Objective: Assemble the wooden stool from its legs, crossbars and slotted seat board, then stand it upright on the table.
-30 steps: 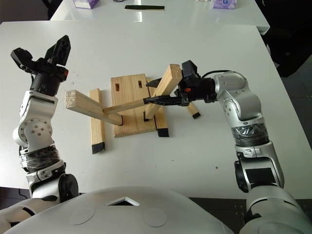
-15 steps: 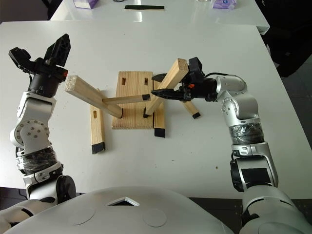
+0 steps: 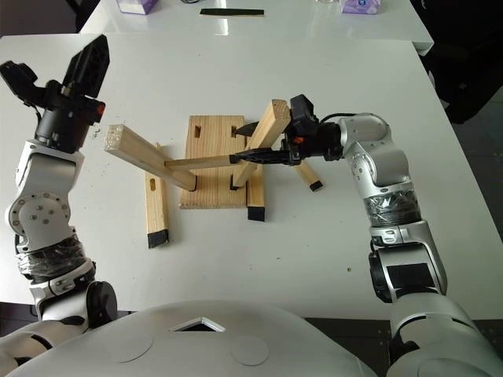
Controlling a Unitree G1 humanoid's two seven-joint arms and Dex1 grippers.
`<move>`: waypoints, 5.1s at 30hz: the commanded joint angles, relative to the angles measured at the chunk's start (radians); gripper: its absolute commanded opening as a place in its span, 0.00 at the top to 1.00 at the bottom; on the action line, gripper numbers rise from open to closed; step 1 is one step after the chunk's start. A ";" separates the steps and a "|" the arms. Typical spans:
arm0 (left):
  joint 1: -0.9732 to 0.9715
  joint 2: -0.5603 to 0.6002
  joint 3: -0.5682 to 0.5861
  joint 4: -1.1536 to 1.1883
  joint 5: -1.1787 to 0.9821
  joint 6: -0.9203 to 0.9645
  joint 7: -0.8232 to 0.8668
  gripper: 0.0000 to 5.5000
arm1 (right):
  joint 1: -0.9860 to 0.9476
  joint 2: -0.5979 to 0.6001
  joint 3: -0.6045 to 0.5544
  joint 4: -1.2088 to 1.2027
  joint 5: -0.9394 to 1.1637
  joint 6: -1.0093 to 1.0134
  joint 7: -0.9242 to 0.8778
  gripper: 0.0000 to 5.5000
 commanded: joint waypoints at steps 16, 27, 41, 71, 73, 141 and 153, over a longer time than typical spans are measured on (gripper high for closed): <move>-0.161 0.196 -0.268 -0.470 -0.254 0.194 0.357 0.30 | 0.057 -0.057 0.065 -0.065 -0.134 0.107 -0.127 0.64; -0.151 0.274 -0.278 -0.473 -0.123 0.189 0.364 0.61 | 0.024 -0.107 0.099 -0.063 -0.157 0.136 -0.136 0.64; 0.129 0.233 -0.548 -0.494 0.084 0.294 0.426 1.00 | -0.002 -0.087 0.120 -0.019 -0.159 0.130 -0.144 0.64; 0.177 0.103 -0.614 -0.364 0.198 0.482 0.416 1.00 | -0.047 -0.072 0.129 0.001 -0.163 0.153 -0.168 0.64; 0.196 0.105 -0.644 -0.356 0.214 0.510 0.407 1.00 | -0.063 -0.070 0.127 0.000 -0.156 0.160 -0.162 0.64; 0.395 0.171 -0.044 -0.091 0.340 -0.075 0.110 1.00 | 0.361 -0.166 -0.235 -0.507 0.034 0.350 -0.326 0.35; 0.482 0.068 -0.299 -0.416 0.610 0.051 0.337 1.00 | 0.587 0.326 -0.004 -0.845 -0.549 0.477 -1.364 0.54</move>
